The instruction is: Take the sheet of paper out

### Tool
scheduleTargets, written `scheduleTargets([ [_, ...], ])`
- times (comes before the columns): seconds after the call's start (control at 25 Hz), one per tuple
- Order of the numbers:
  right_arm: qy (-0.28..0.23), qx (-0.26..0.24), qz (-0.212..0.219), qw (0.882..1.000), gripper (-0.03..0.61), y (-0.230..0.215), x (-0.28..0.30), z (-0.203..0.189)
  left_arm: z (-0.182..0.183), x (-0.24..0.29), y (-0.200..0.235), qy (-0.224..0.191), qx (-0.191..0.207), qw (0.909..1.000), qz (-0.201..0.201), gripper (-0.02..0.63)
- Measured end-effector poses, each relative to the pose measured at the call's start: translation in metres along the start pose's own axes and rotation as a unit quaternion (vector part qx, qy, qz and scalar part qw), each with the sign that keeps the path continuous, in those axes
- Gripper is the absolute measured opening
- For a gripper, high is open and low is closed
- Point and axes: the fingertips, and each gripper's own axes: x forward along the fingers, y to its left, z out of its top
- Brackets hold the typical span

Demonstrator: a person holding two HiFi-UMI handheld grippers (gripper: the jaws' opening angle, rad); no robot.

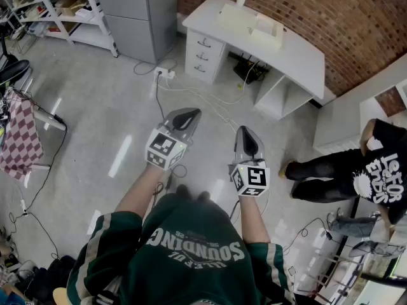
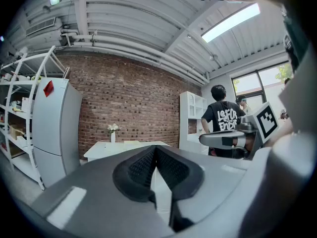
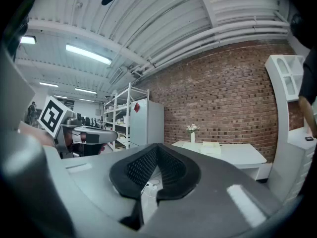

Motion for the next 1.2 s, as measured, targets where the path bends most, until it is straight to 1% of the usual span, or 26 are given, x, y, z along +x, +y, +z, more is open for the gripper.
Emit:
scheduleTargets([
  [0.16, -0.004, 0.000, -0.023, 1.000, -0.002, -0.011, -0.007, 0.004, -0.001, 0.001, -0.006, 0.005, 0.004, 1.0000, -0.004, 0.011],
  [0.4, -0.001, 0.004, -0.029, 1.000, -0.002, -0.024, -0.010, 0.000, -0.006, 0.012, -0.012, 0.009, 0.004, 0.9999, -0.007, 0.011],
  [0.52, 0.002, 0.003, -0.034, 0.999, -0.002, -0.025, -0.009, 0.000, -0.003, 0.012, -0.014, 0.005, 0.007, 0.9998, -0.016, 0.011],
  [0.72, 0.006, 0.008, -0.033, 0.999, -0.002, -0.020, -0.003, -0.002, -0.007, 0.013, -0.011, 0.010, 0.007, 0.9996, -0.027, 0.011],
  [0.88, 0.009, 0.007, -0.034, 0.999, -0.002, -0.013, -0.002, -0.001, -0.009, 0.010, -0.006, 0.010, 0.007, 0.9995, -0.028, 0.011],
  [1.2, 0.014, 0.007, -0.047, 0.999, -0.002, -0.021, -0.003, 0.001, -0.006, 0.024, -0.006, 0.009, 0.010, 0.9990, -0.043, 0.011],
])
